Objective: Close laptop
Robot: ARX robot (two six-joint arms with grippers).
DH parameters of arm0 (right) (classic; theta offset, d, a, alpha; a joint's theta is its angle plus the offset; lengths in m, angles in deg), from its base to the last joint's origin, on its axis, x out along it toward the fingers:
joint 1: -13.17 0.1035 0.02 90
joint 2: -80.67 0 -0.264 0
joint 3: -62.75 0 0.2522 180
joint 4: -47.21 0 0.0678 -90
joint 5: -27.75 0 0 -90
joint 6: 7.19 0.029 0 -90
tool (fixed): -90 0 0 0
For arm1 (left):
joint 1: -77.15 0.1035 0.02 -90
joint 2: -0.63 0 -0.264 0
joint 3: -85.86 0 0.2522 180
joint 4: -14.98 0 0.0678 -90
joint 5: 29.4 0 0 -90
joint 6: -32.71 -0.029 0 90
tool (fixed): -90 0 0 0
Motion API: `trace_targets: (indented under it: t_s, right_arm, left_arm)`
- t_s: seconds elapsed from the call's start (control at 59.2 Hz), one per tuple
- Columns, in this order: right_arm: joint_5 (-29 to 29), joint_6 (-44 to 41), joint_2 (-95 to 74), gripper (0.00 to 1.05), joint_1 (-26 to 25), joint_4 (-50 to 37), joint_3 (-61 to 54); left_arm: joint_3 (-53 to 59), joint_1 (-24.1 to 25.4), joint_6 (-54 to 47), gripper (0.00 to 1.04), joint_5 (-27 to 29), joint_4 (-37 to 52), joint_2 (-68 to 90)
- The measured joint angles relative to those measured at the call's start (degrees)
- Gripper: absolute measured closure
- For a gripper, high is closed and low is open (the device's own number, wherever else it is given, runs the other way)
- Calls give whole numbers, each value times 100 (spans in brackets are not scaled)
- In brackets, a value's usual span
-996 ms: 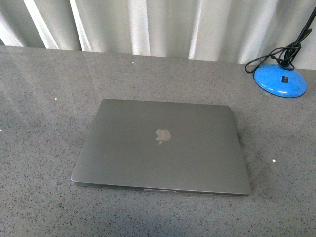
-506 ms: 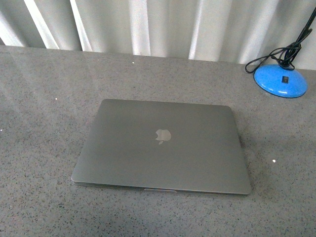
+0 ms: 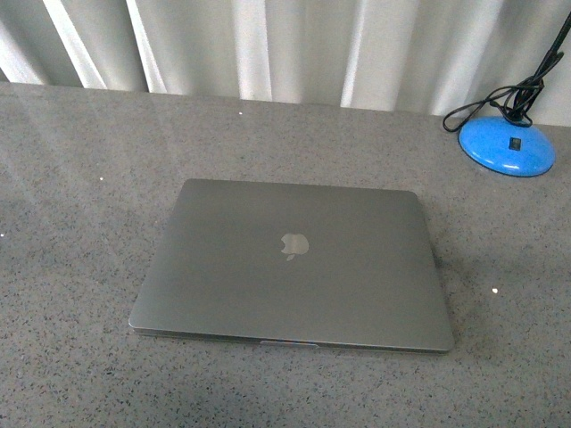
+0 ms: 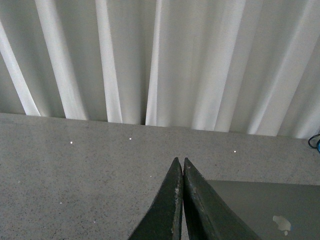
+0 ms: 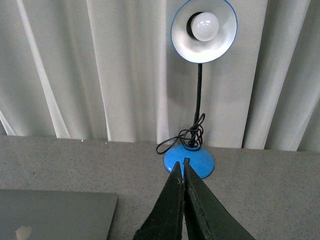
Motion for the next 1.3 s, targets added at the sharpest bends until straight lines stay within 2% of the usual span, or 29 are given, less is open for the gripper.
trace_targets:
  t_s: [0.456, 0.489, 0.54, 0.591, 0.861, 0.911, 1.266, 1.3]
  right_arm:
    - [0, 2, 754, 104, 0, 754, 0]
    - [2, 2, 1073, 104, 0, 1176, 2]
    - [-2, 4, 1499, 104, 0, 1694, 2]
    - [2, 7, 1690, 104, 0, 1729, 2]
    - [2, 7, 1720, 104, 0, 1757, 2]
    - [4, 2, 1725, 103, 0, 1757, 2]
    - [2, 4, 1725, 41, 0, 1757, 2]
    - [2, 4, 1725, 33, 0, 1757, 2]
  left_arm:
    - [0, 0, -2, 101, 0, -780, -782]
    - [0, 0, 0, 101, 0, -844, -848]
    - [0, 0, -2, 101, 0, -1502, -1342]
    - [0, 0, 0, 101, 2, -1805, -1646]
    - [0, 0, -2, 101, -2, -1858, -1825]
    - [0, 0, -2, 94, -2, -1858, -1825]
    - [0, 0, -2, 31, -2, -1858, -1827]
    - [0, 0, -2, 24, -2, -1858, -1827]
